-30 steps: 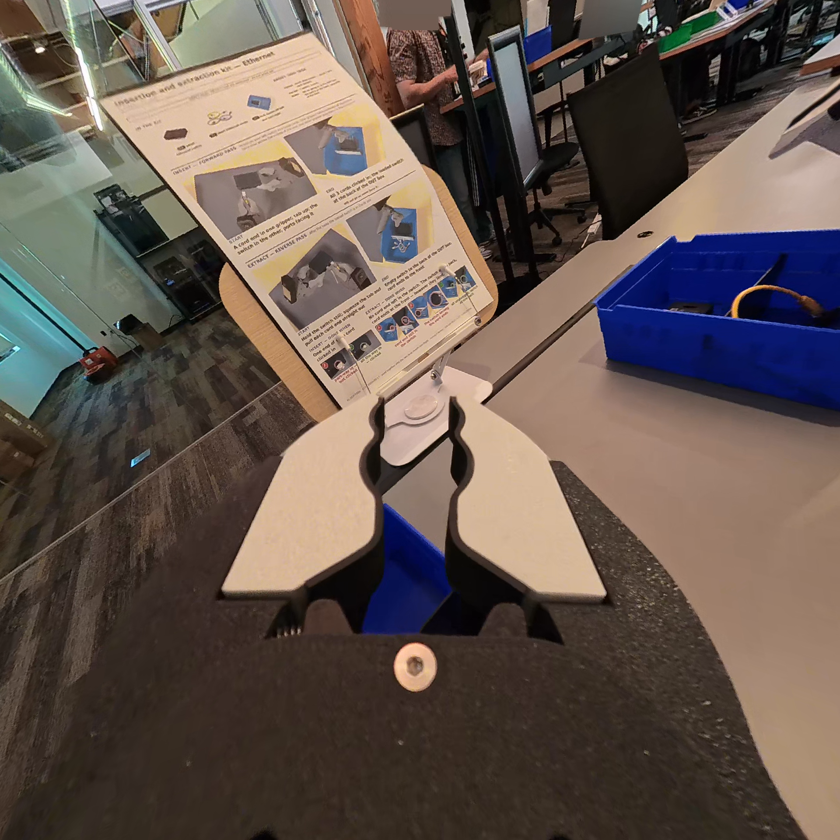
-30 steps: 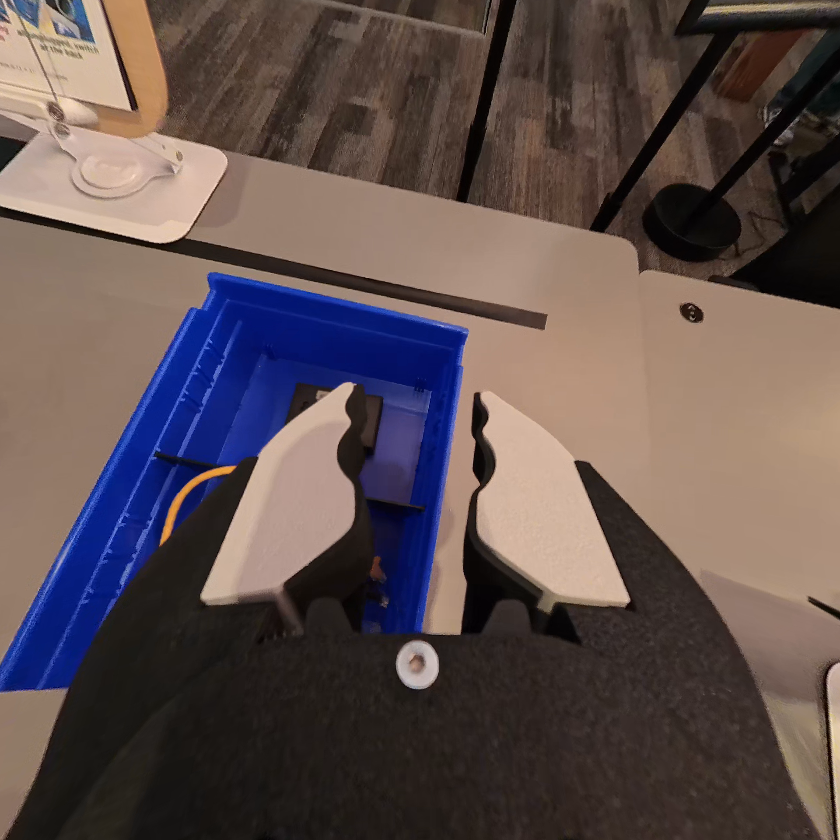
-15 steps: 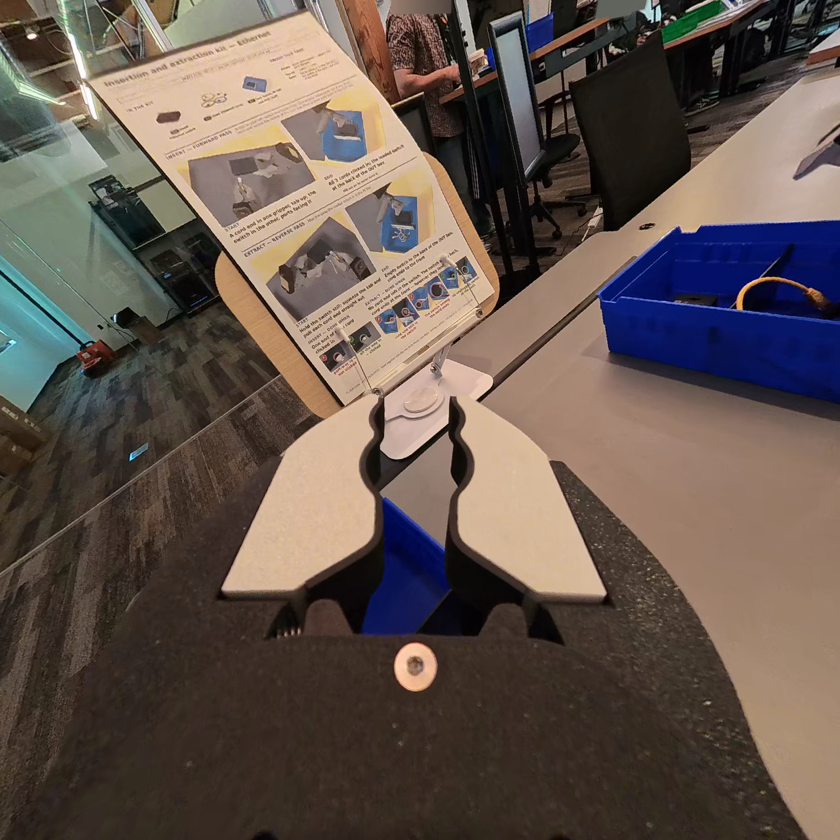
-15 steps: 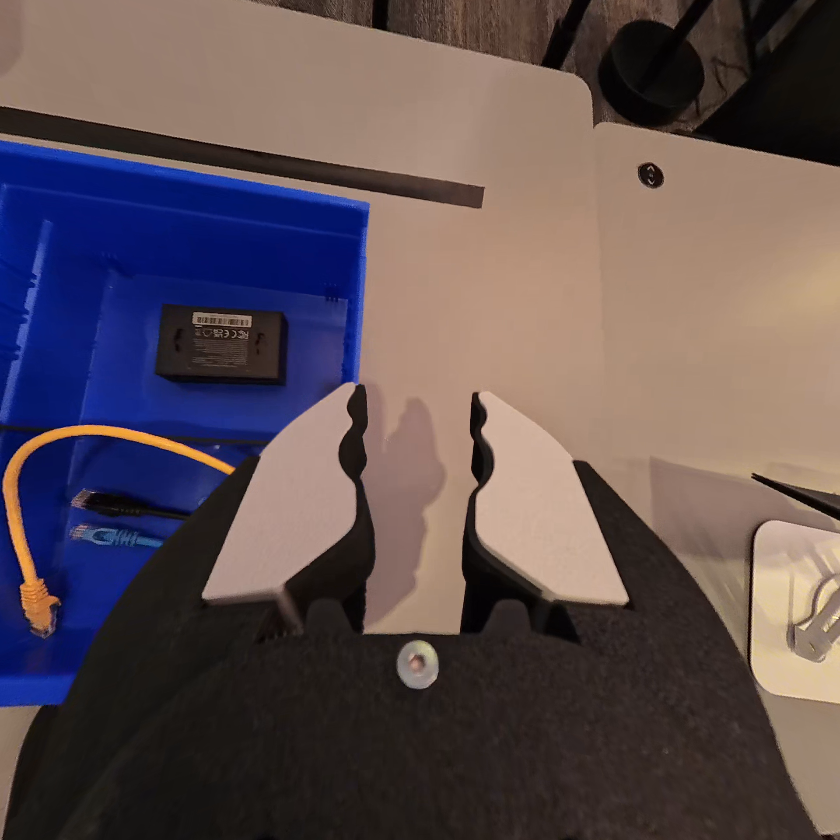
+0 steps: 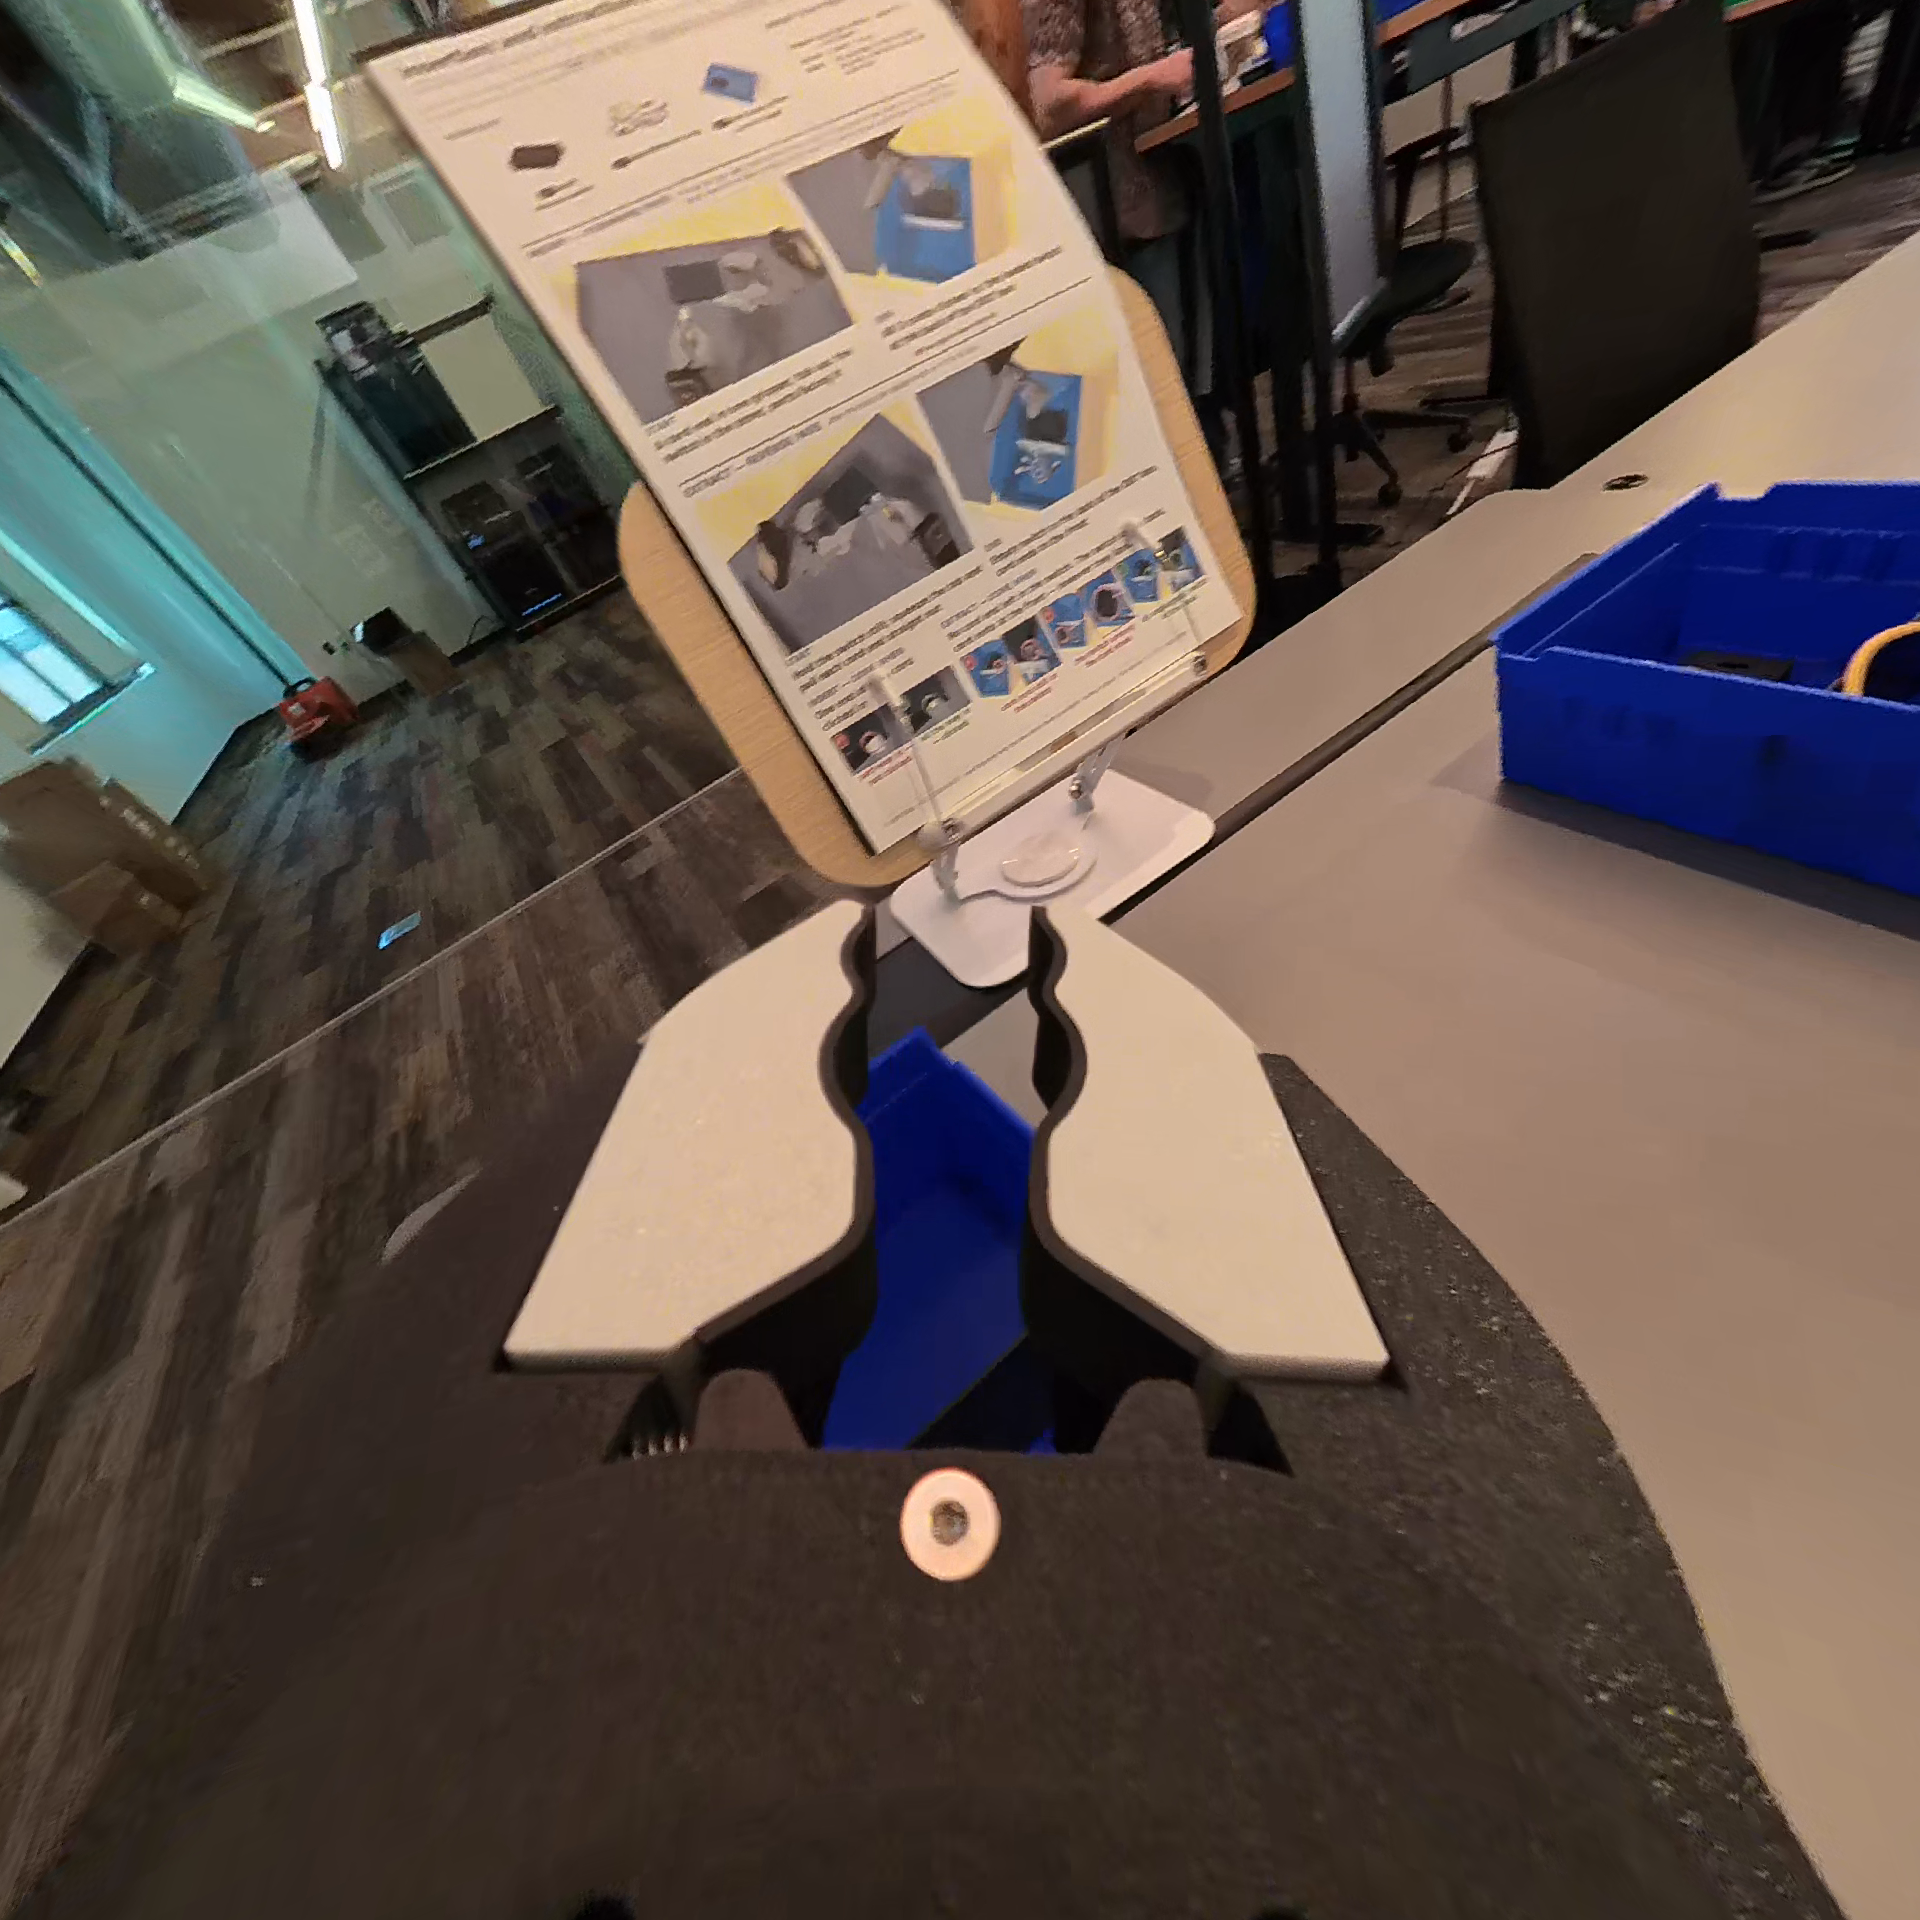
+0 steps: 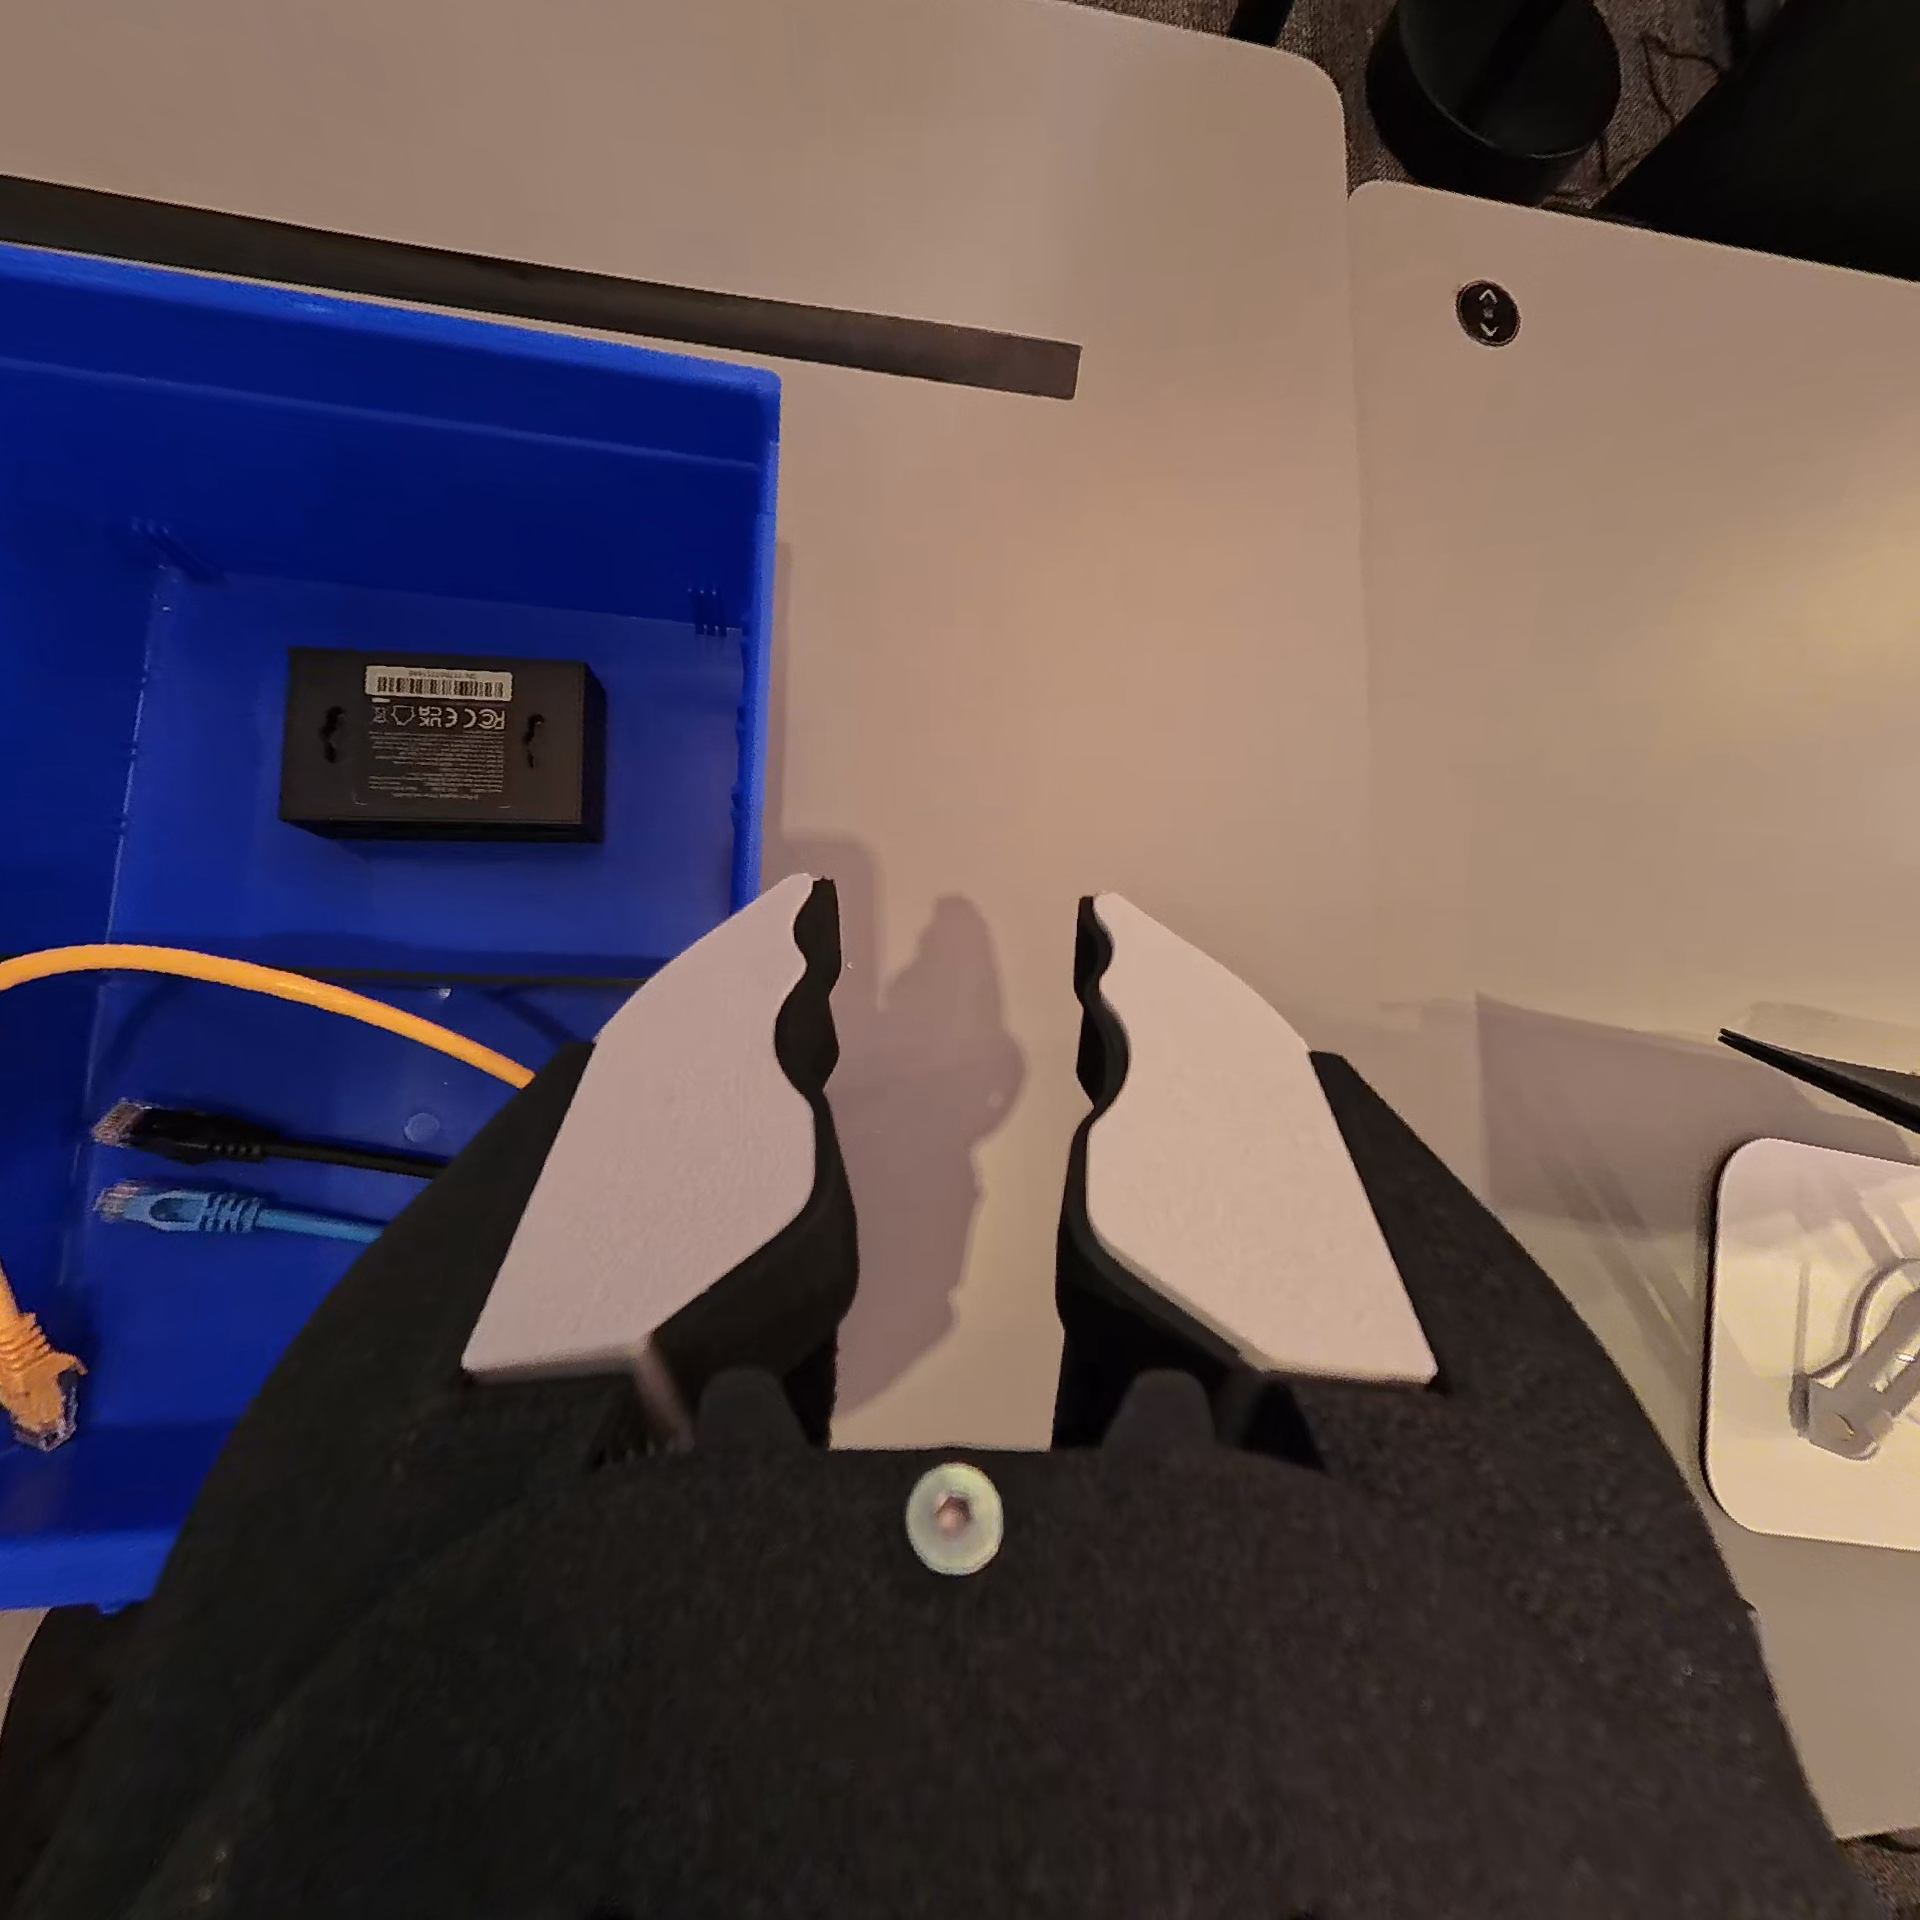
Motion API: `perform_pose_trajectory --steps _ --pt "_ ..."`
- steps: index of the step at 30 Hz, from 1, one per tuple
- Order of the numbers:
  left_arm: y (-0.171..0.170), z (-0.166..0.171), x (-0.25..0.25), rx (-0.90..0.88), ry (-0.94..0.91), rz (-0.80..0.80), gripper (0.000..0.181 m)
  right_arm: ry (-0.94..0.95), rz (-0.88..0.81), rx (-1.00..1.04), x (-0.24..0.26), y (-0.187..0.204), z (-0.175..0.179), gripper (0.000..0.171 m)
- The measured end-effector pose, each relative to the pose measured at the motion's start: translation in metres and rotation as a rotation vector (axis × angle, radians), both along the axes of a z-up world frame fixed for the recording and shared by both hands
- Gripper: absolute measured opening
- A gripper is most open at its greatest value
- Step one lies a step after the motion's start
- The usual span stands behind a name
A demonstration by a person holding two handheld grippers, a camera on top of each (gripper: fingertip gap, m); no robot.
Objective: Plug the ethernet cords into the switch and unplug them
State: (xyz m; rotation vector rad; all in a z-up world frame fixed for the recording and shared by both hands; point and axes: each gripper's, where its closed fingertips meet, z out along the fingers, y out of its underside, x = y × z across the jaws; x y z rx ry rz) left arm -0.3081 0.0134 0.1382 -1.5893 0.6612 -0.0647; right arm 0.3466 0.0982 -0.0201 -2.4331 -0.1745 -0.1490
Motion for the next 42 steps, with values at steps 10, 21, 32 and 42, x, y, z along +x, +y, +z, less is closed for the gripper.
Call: perform_pose_trajectory --steps 10,21,32,42 --pt "-0.009 -0.003 -0.066 -0.064 -0.143 0.104 0.029 -0.003 -0.001 -0.017 0.002 -0.001 -0.005 0.042" --pt "-0.015 -0.002 -0.076 -0.060 -0.144 0.124 0.029 0.111 0.073 -0.117 -0.022 -0.003 -0.026 0.040" --pt "-0.013 -0.006 -0.068 -0.078 -0.134 0.099 0.030 0.039 0.673 -0.164 -0.148 -0.013 -0.015 0.025" --pt "-0.011 -0.004 -0.054 -0.077 -0.111 0.061 0.029 -0.223 1.009 -0.026 -0.165 -0.013 -0.041 0.026"
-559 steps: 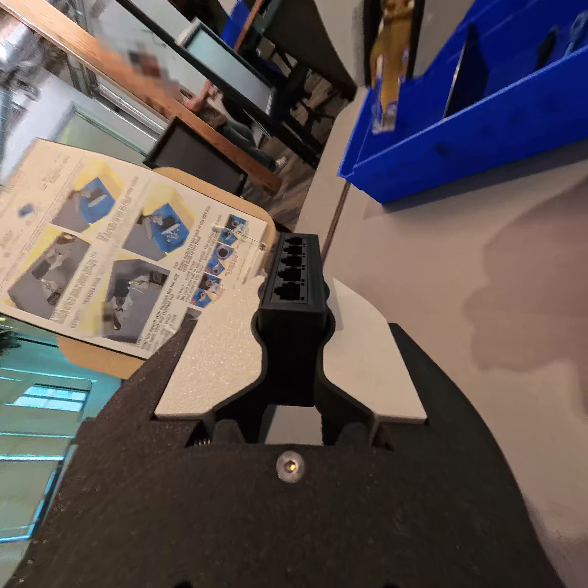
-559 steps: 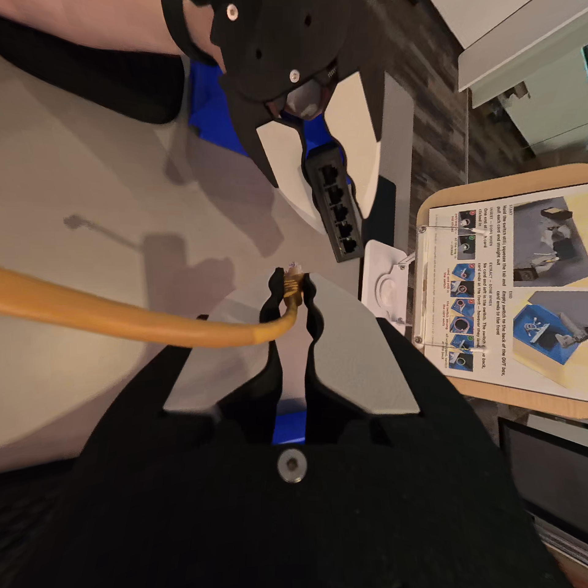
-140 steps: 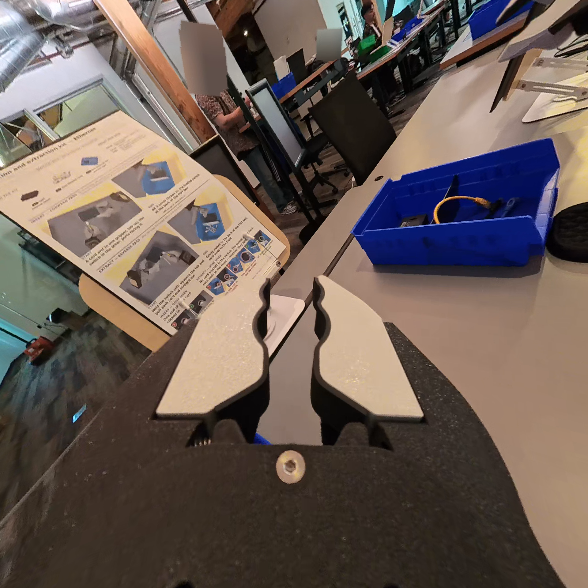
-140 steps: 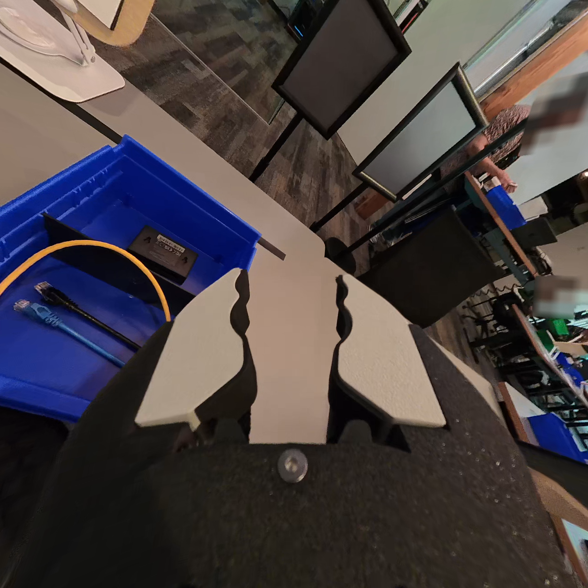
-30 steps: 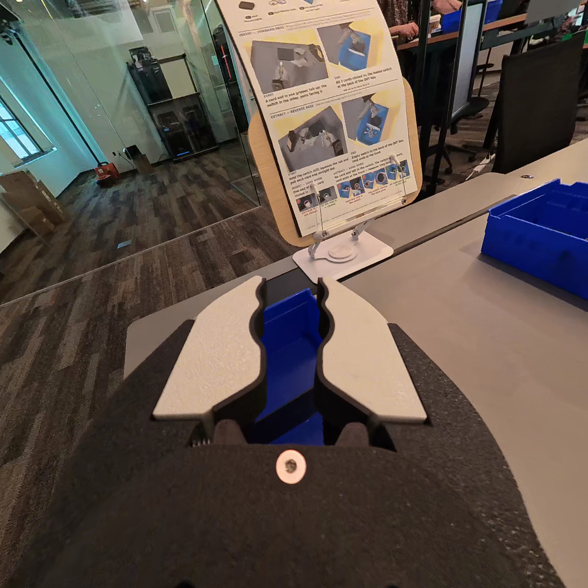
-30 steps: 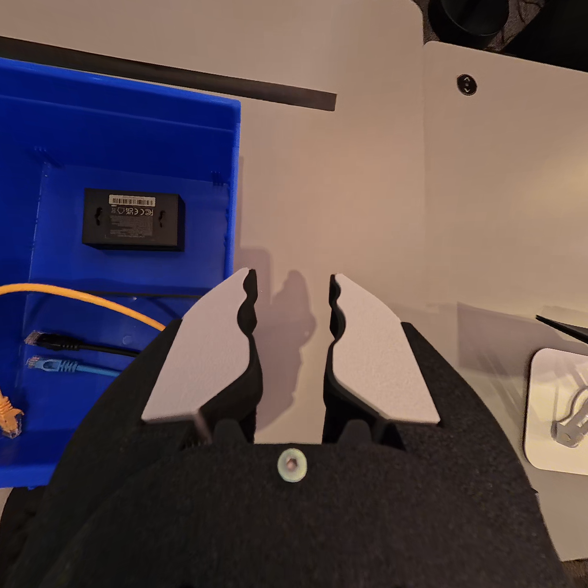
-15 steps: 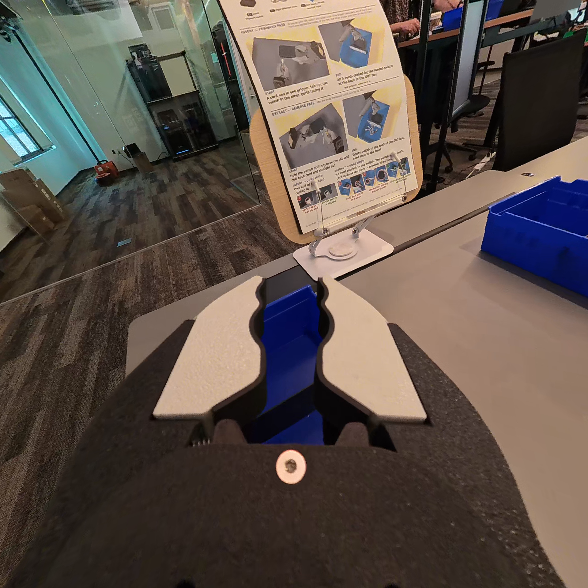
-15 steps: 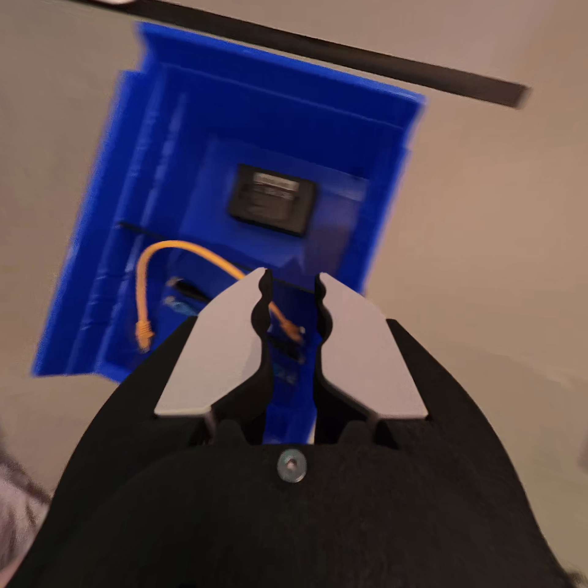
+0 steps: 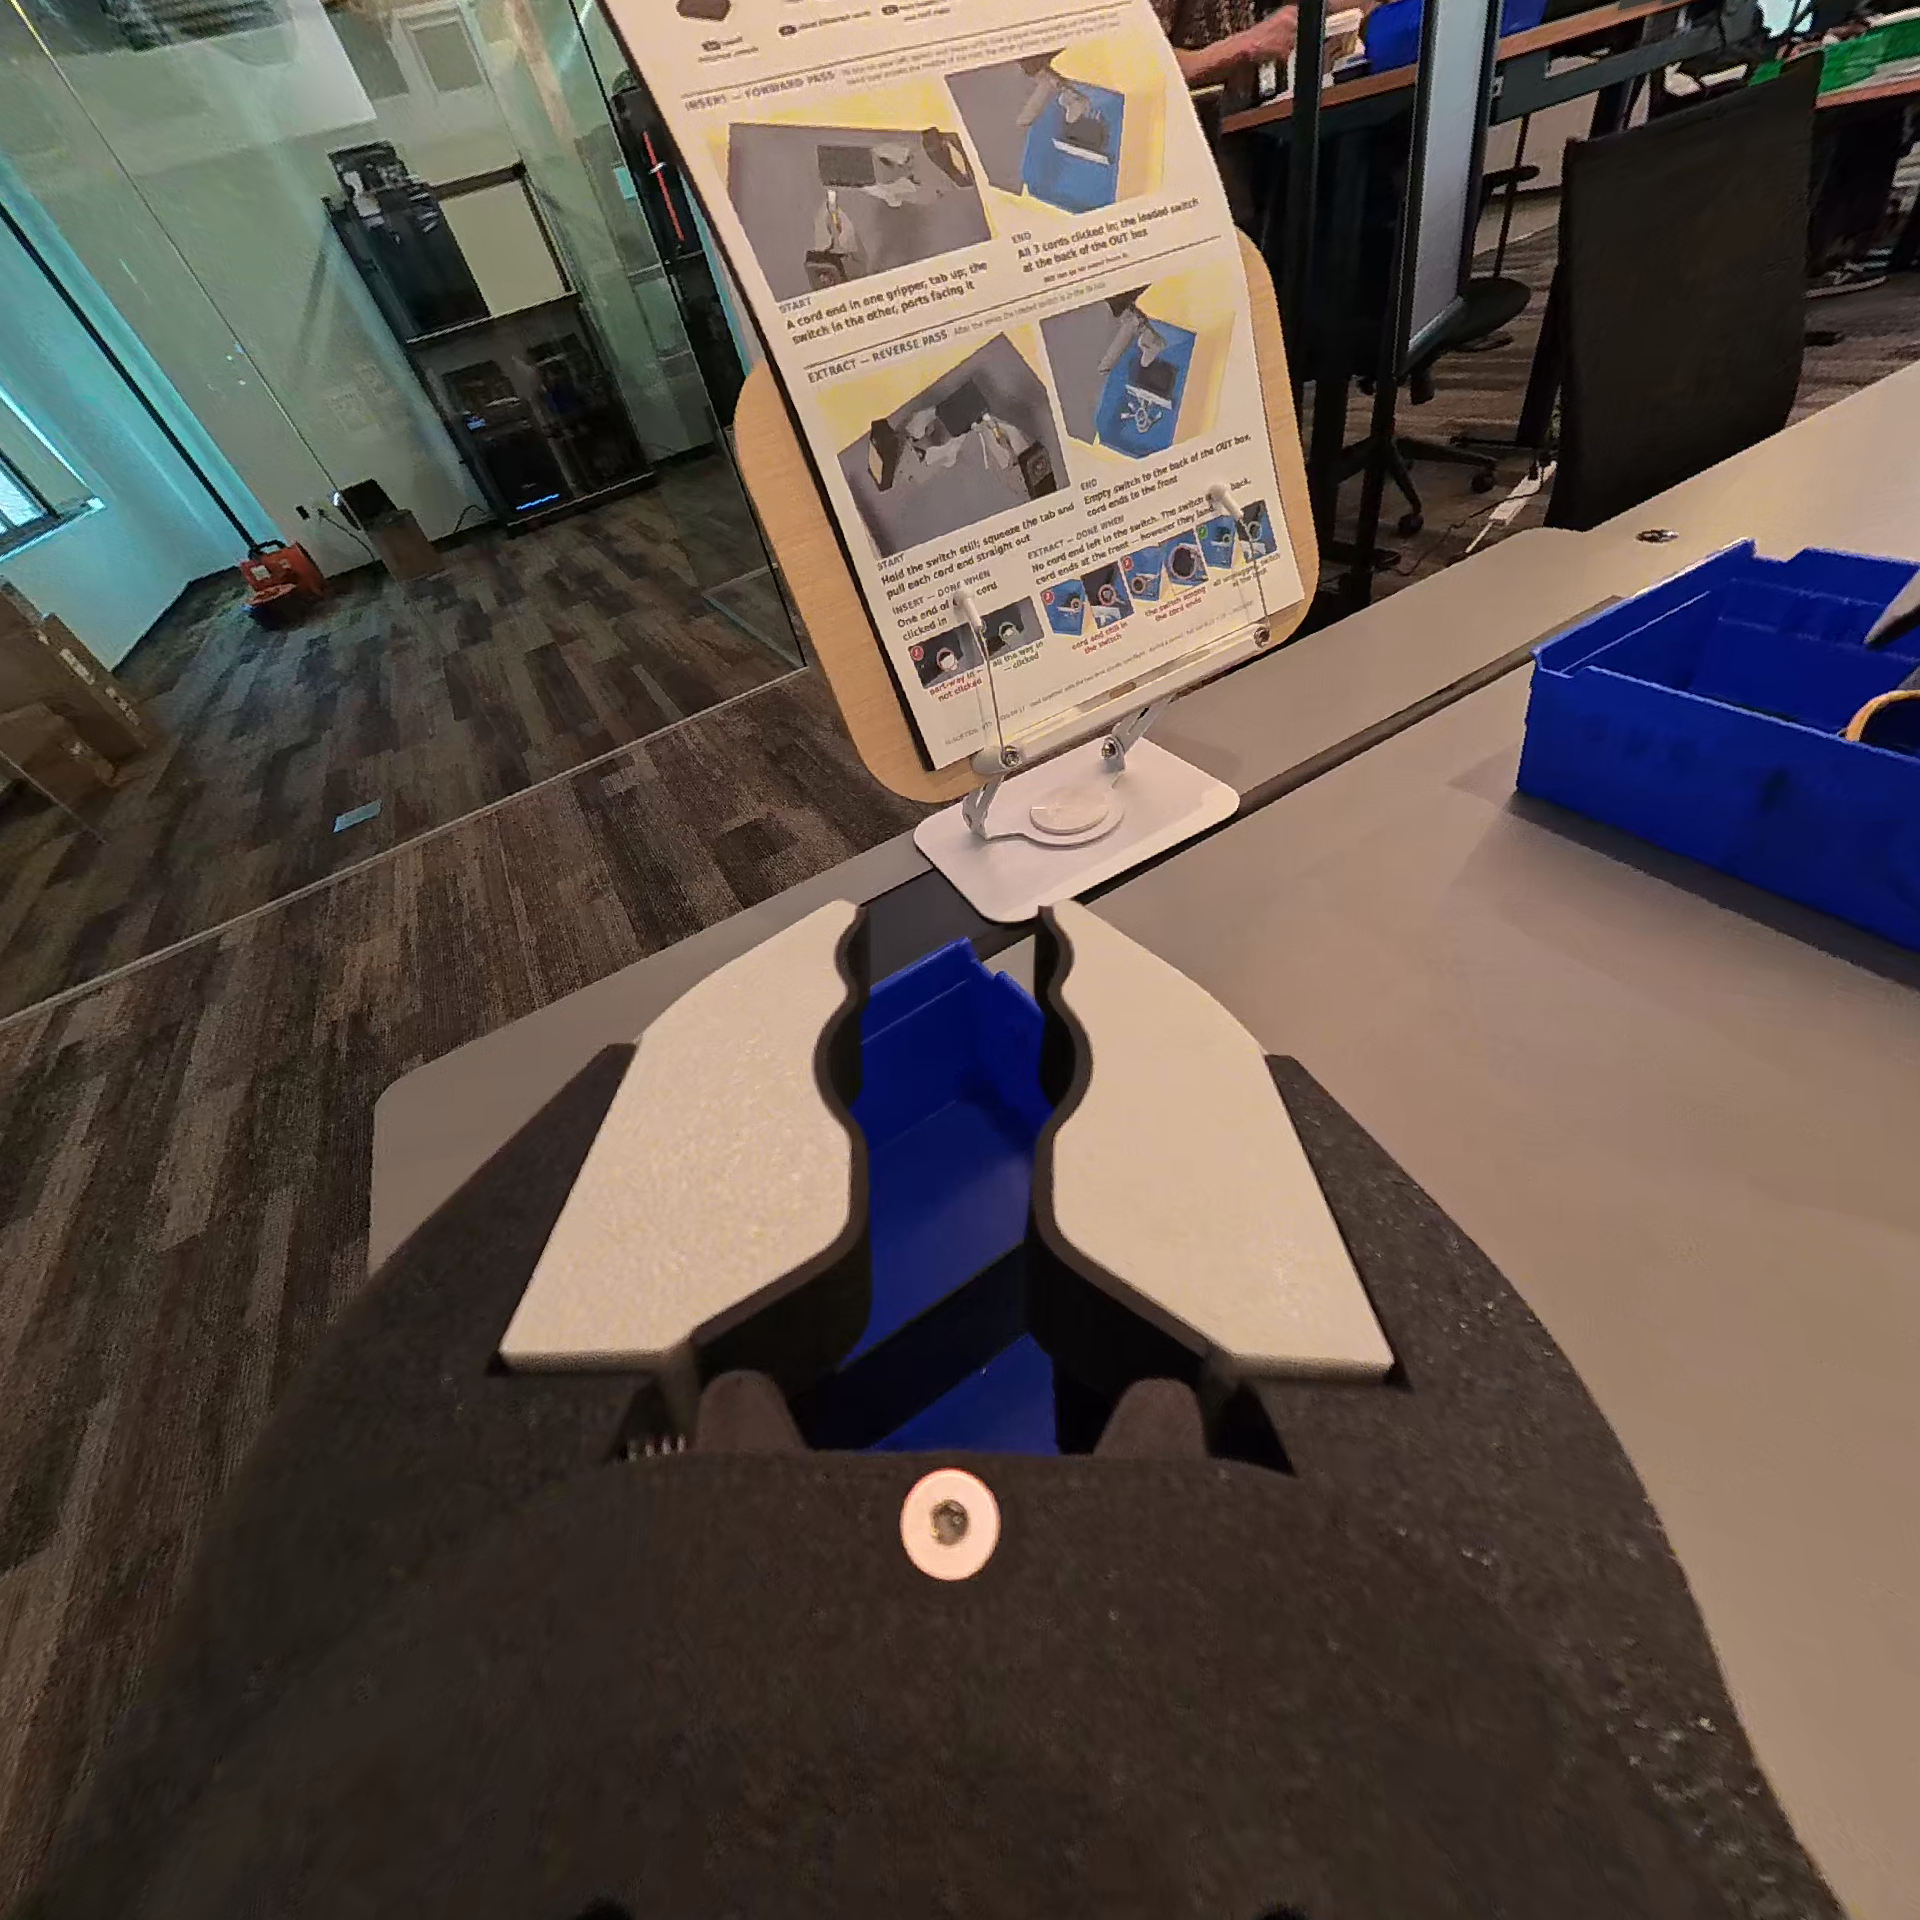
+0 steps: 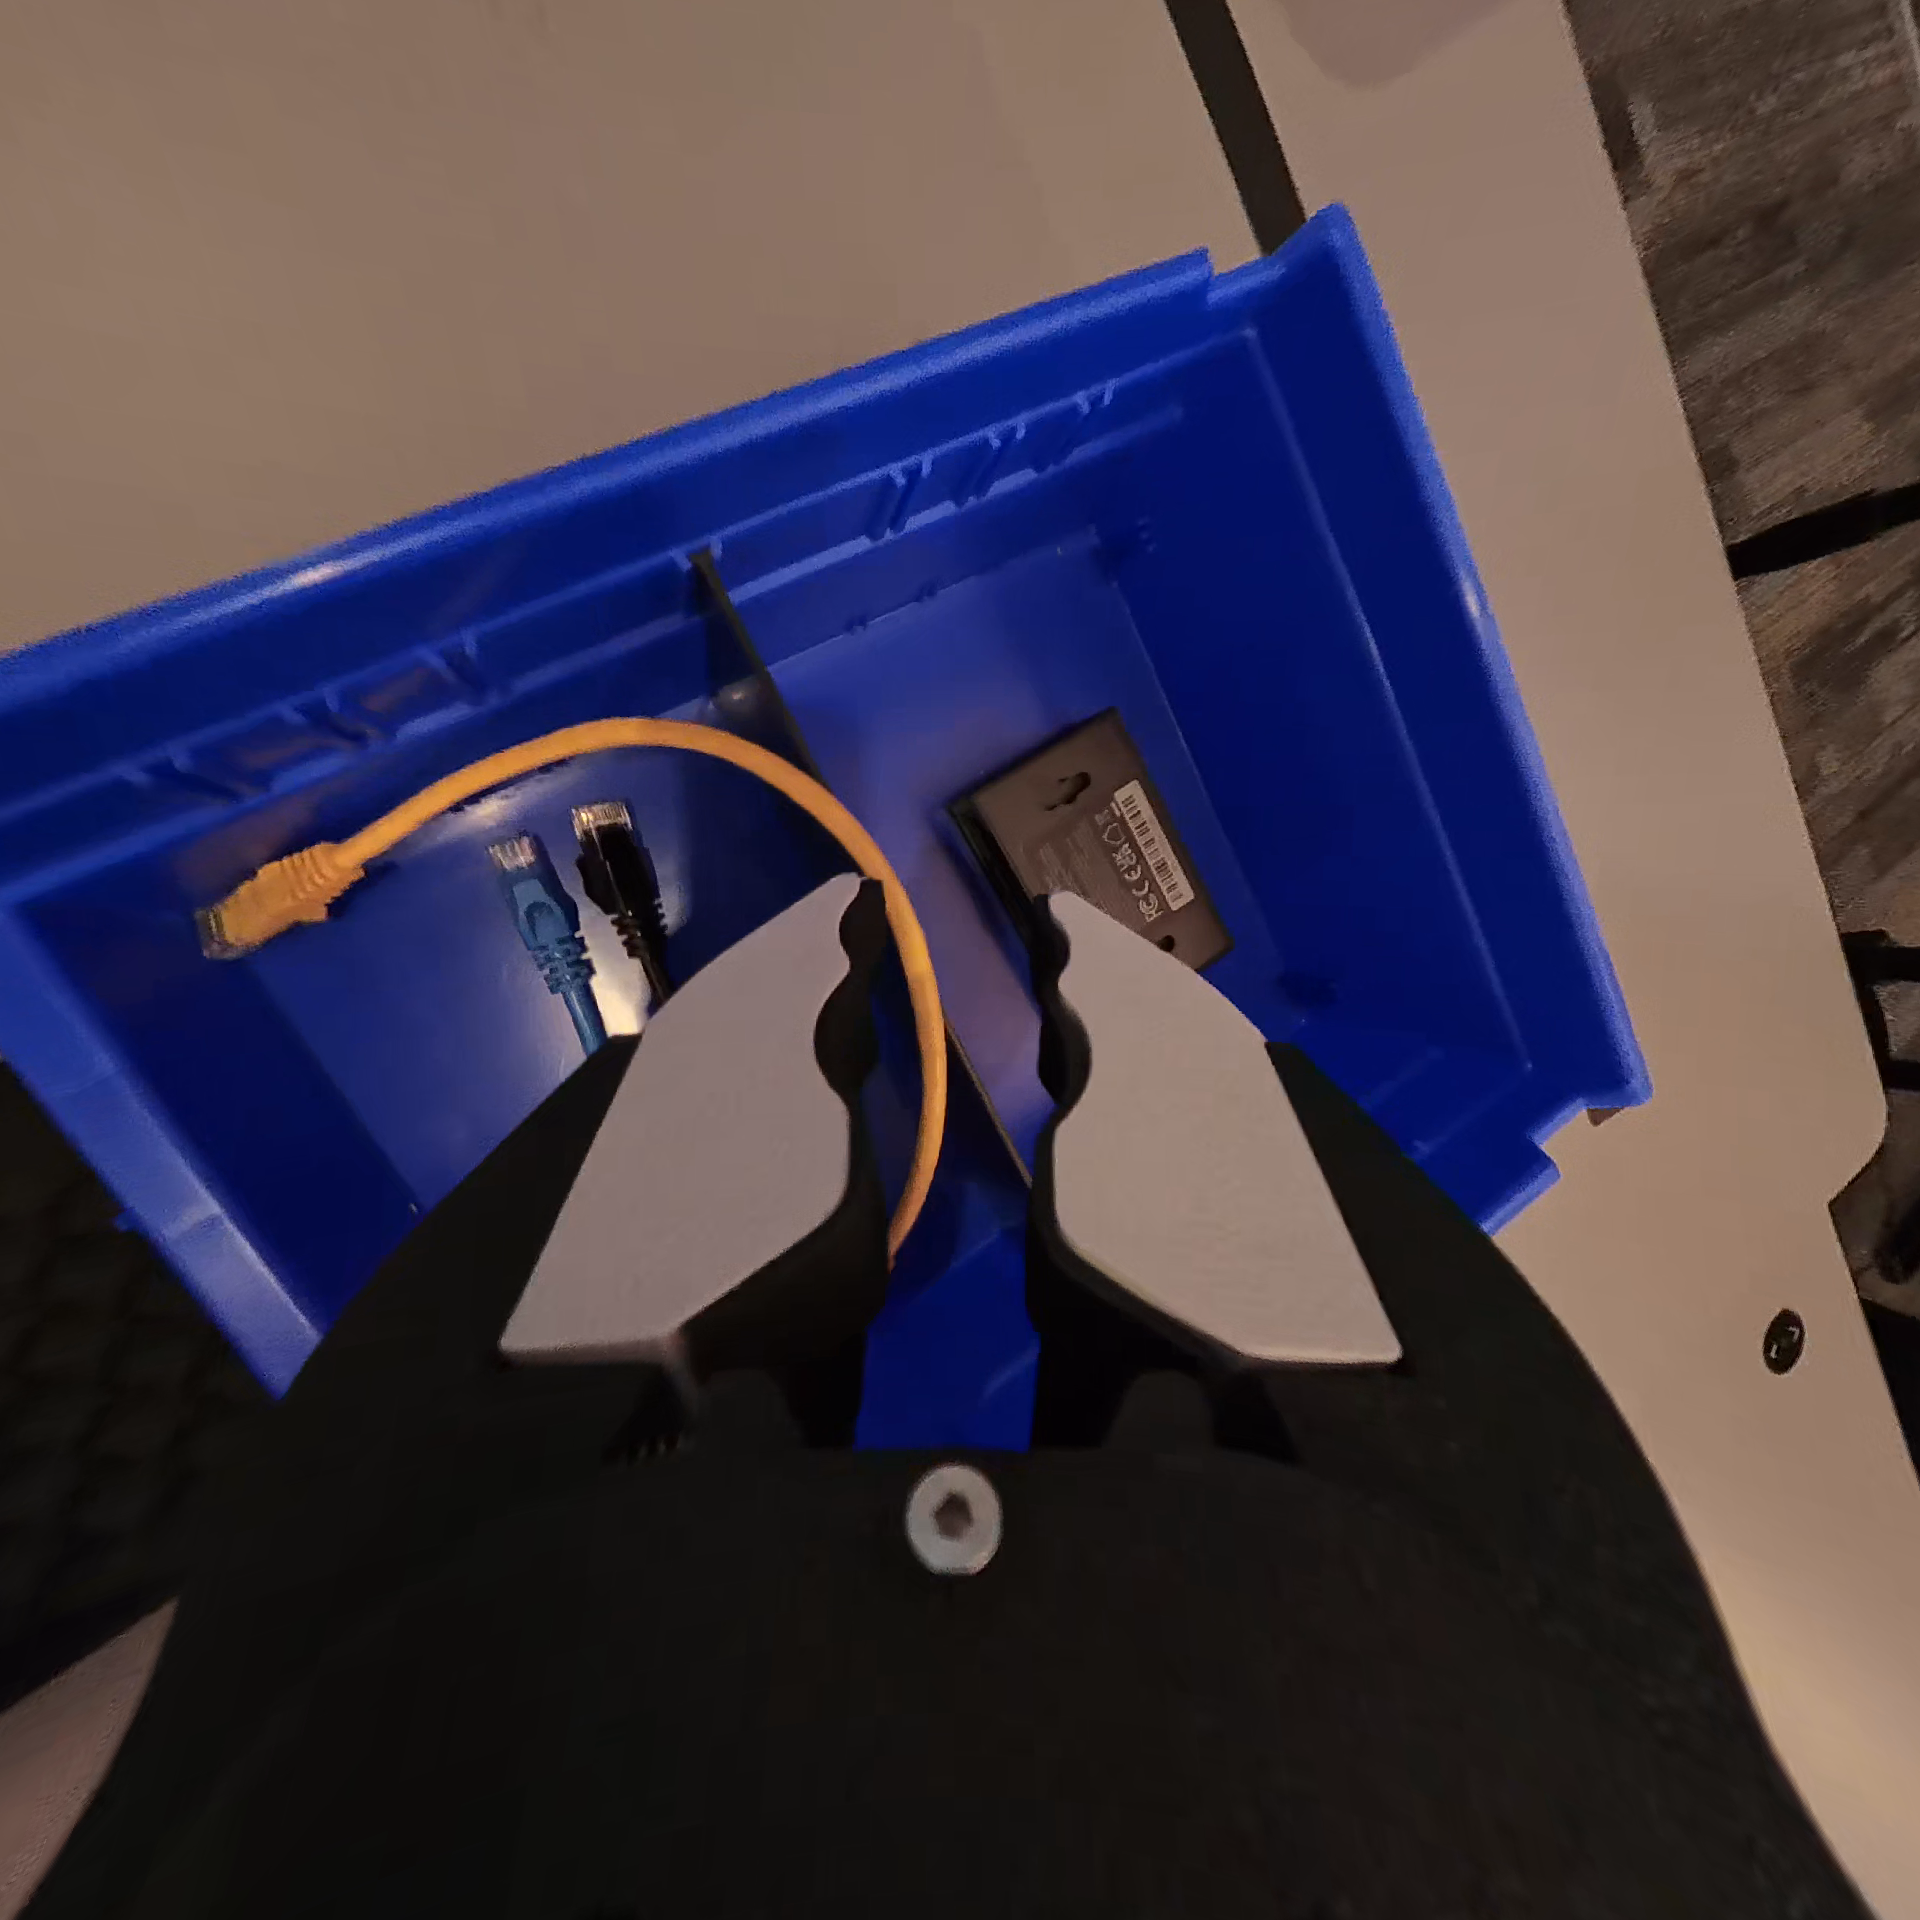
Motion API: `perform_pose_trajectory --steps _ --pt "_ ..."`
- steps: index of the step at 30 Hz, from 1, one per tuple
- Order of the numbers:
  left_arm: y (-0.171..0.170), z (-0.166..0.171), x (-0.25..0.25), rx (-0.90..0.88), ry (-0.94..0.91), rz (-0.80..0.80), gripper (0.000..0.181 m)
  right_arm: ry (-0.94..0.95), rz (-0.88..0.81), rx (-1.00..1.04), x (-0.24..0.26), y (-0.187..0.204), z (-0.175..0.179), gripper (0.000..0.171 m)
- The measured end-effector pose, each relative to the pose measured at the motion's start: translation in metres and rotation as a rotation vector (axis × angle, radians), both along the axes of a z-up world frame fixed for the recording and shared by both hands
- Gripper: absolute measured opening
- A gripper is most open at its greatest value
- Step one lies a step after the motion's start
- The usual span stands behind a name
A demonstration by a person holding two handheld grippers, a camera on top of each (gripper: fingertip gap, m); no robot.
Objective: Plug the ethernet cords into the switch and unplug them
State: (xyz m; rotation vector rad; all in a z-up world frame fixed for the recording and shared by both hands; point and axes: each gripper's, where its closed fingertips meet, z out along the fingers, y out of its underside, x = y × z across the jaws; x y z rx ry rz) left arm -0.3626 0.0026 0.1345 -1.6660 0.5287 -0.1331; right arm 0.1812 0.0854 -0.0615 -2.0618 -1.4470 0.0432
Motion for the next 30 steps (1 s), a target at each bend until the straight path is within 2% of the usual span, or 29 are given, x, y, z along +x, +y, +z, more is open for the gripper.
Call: perform_pose_trajectory --steps 7,11,20,22,25,27,29,30 --pt "0.002 -0.001 0.009 -0.006 0.018 -0.021 0.029 -0.034 0.024 -0.015 0.000 0.004 -0.011 0.024" --pt "0.003 -0.002 0.013 -0.009 0.028 -0.027 0.029 -0.019 0.077 -0.086 -0.003 -0.007 -0.016 0.000" --pt "0.002 0.001 0.013 0.003 0.016 -0.032 0.029 -0.027 0.127 -0.083 -0.002 -0.029 -0.004 0.000" --pt "0.002 0.001 0.014 0.005 0.013 -0.038 0.029 -0.034 0.105 -0.015 0.002 -0.026 0.007 0.000" --pt "0.003 0.000 0.016 -0.001 0.021 -0.043 0.029 0.027 0.103 0.034 0.002 -0.024 0.027 0.000" --pt "0.003 -0.001 0.018 -0.004 0.028 -0.043 0.029 0.071 0.103 -0.024 0.000 -0.024 0.028 0.000" --pt "0.003 0.000 0.021 -0.001 0.030 -0.052 0.029 0.038 0.074 -0.053 0.004 -0.017 0.015 0.018" --pt "0.002 0.000 0.022 0.000 0.032 -0.055 0.029 0.007 0.070 -0.064 0.006 -0.014 0.006 0.021"
